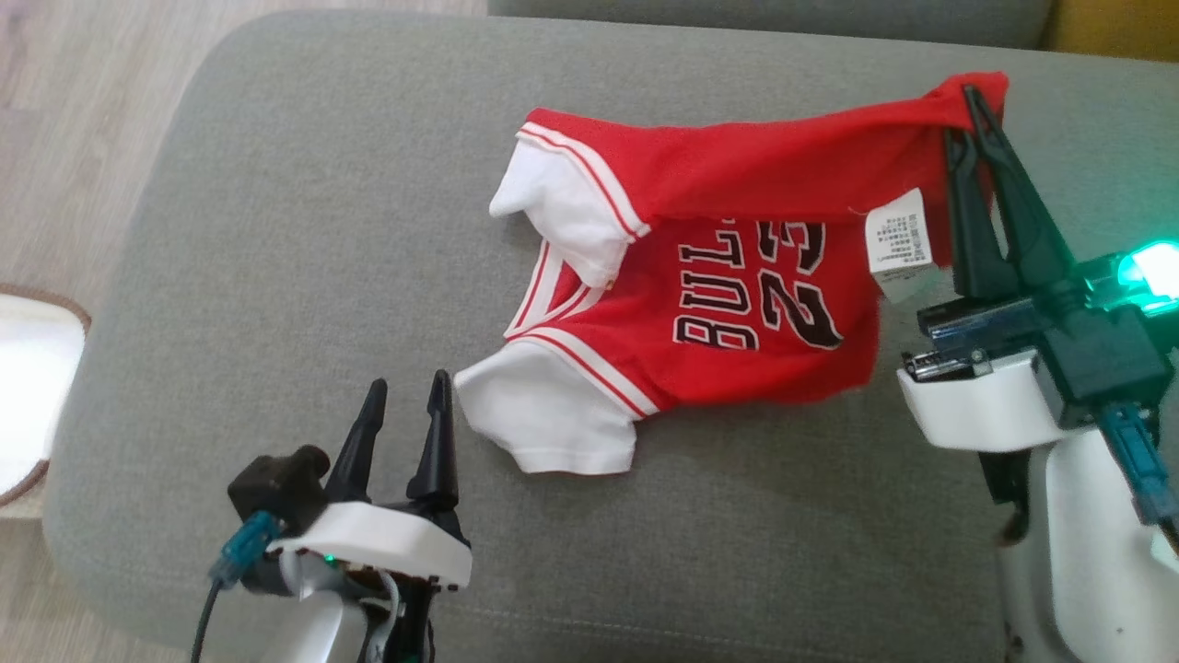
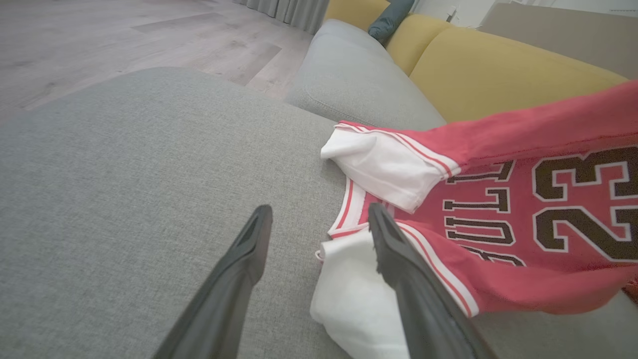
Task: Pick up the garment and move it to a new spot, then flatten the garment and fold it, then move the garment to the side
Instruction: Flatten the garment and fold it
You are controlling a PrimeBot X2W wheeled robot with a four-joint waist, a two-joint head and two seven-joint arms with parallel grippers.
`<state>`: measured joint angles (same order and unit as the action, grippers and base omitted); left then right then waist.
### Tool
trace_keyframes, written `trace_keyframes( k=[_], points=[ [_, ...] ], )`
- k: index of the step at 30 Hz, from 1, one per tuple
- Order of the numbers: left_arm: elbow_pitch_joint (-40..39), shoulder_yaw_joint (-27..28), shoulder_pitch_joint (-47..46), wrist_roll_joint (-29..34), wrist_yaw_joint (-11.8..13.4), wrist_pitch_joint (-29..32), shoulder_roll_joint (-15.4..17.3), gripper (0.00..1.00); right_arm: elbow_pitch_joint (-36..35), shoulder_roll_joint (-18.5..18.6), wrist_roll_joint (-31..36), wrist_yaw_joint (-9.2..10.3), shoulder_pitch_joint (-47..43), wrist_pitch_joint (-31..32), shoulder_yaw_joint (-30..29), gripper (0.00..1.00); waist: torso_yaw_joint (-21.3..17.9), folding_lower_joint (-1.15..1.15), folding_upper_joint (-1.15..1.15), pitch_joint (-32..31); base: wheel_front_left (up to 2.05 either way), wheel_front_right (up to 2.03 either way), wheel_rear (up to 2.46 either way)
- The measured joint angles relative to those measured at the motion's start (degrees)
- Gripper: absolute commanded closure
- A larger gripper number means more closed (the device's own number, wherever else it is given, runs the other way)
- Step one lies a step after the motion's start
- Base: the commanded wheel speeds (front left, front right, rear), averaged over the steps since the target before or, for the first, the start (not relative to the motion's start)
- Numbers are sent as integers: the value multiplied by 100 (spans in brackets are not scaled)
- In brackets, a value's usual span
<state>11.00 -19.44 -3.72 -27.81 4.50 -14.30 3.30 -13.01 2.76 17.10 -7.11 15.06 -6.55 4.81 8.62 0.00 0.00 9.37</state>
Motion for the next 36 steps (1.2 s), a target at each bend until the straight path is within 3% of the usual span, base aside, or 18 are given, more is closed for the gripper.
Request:
trace_keyframes(
  k=[3,6,13,18,24,25,26,27,31,36],
  points=[
    [-36,12,0,0,-3,0,-3,0,0,0,-47,0,-10,309,11,100,62,0,0,57,0,0,0],
    [-62,9,-3,0,-15,0,-12,0,444,13,-42,0,105,487,-154,100,130,0,0,139,0,0,0],
    [-194,-170,-194,-31,-53,0,-25,0,2581,605,179,0,1742,658,-798,100,399,0,0,461,0,0,0],
    [-356,-442,-524,-155,-14,0,-48,0,4032,1046,738,0,2976,649,-903,100,726,1,0,774,0,0,0],
    [-365,-656,-724,-210,4,0,-54,0,5310,1196,1169,0,3847,641,-1126,100,1074,1,0,1078,0,0,0],
    [-376,-691,-764,-229,13,0,-55,0,5481,1209,1241,0,3960,554,-1229,89,1141,1,0,1132,0,0,0],
    [-393,-734,-797,-252,43,0,-55,0,5622,1206,1281,0,4053,463,-1358,51,1201,1,0,1180,0,0,0],
    [-396,-758,-832,-260,56,0,-56,0,5772,1198,1333,0,4140,396,-1470,0,1251,1,0,1225,0,0,0],
    [-400,-762,-848,-259,73,0,-58,0,6234,1042,1521,0,4342,89,-1771,0,1315,2,0,1316,0,0,0],
    [-386,-732,-838,-199,101,0,-59,0,6593,779,1516,0,4362,-390,-2036,0,1074,0,0,1222,0,0,0]
  ],
)
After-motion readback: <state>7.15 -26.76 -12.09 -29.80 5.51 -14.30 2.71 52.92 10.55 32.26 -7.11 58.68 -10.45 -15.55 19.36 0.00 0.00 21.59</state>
